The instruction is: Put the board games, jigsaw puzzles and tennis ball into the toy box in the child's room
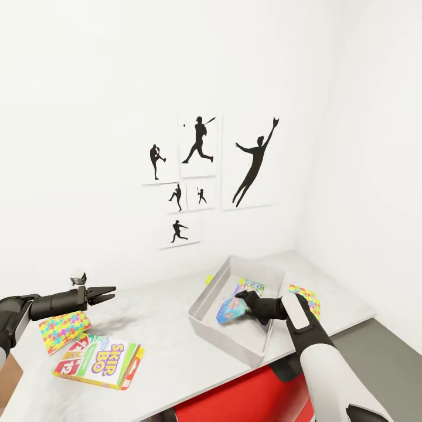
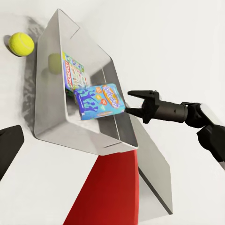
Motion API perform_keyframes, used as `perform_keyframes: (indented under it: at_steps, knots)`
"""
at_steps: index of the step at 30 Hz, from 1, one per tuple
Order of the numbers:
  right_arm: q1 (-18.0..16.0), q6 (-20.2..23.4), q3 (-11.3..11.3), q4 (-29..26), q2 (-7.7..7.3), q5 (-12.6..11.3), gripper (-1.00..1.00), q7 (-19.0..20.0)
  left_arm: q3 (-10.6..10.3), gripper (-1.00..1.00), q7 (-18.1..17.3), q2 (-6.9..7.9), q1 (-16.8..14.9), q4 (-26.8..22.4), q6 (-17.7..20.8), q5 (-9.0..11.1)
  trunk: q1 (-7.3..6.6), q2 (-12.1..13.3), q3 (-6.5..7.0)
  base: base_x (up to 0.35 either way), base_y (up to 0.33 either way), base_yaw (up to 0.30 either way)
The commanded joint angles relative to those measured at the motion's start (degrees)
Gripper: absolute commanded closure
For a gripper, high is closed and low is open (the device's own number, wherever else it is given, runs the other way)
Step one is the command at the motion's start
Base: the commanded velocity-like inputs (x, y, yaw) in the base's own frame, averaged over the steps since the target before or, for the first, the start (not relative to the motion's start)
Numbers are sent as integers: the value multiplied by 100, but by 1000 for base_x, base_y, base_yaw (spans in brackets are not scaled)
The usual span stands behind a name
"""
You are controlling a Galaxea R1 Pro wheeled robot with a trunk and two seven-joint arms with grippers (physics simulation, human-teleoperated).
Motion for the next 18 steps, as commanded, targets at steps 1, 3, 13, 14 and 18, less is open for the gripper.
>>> perform_keyframes:
  at_steps: [1, 3, 13, 14, 18]
  knots:
    - [-3, 20, -25, -6, 7, -60, -100, -57, 14, -100, -35, -1, -2, -1, 59, -31, 2, -5, -3, 0, 0, 0]
    - [-3, 21, -25, -6, 6, -60, -100, -58, 12, -100, -35, -1, -2, -1, 61, -31, 2, -5, -3, 0, 0, 0]
    - [-37, 22, -25, -6, 3, -60, -100, -51, 6, -100, -35, -1, -2, -2, 62, -31, 2, -5, -3, 0, 0, 0]
    - [-39, 22, -25, -6, 3, -60, -100, -50, 6, -100, -35, -1, -2, -2, 62, -31, 2, -5, -3, 0, 0, 0]
    - [-44, 22, -25, -8, 4, -60, -100, -48, 6, -100, -35, -1, -2, -2, 62, -31, 2, -5, -3, 0, 0, 0]
